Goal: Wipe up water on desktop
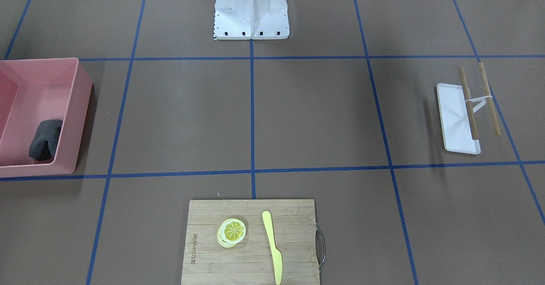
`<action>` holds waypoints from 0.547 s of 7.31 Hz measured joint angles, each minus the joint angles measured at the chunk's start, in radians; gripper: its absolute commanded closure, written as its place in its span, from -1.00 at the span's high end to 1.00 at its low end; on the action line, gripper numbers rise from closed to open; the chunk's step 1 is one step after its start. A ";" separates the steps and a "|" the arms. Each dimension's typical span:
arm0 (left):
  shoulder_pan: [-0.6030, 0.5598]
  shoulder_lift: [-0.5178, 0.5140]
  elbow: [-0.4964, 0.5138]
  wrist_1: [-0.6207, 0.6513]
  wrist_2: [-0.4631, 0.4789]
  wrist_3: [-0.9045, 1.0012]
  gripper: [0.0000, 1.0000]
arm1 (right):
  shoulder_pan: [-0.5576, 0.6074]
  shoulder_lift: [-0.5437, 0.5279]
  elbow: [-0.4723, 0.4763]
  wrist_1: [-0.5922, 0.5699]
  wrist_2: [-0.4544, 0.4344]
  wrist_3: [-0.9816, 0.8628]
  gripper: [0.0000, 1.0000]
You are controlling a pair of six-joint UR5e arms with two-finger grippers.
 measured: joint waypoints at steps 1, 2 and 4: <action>-0.003 0.010 0.019 0.000 0.000 0.008 0.96 | 0.014 -0.012 -0.027 0.002 0.018 -0.012 1.00; -0.001 0.006 0.037 0.004 -0.002 -0.001 0.96 | 0.025 -0.035 -0.039 0.003 0.037 -0.018 1.00; 0.003 -0.016 0.057 0.022 -0.007 -0.100 0.96 | 0.031 -0.052 -0.039 0.003 0.048 -0.020 1.00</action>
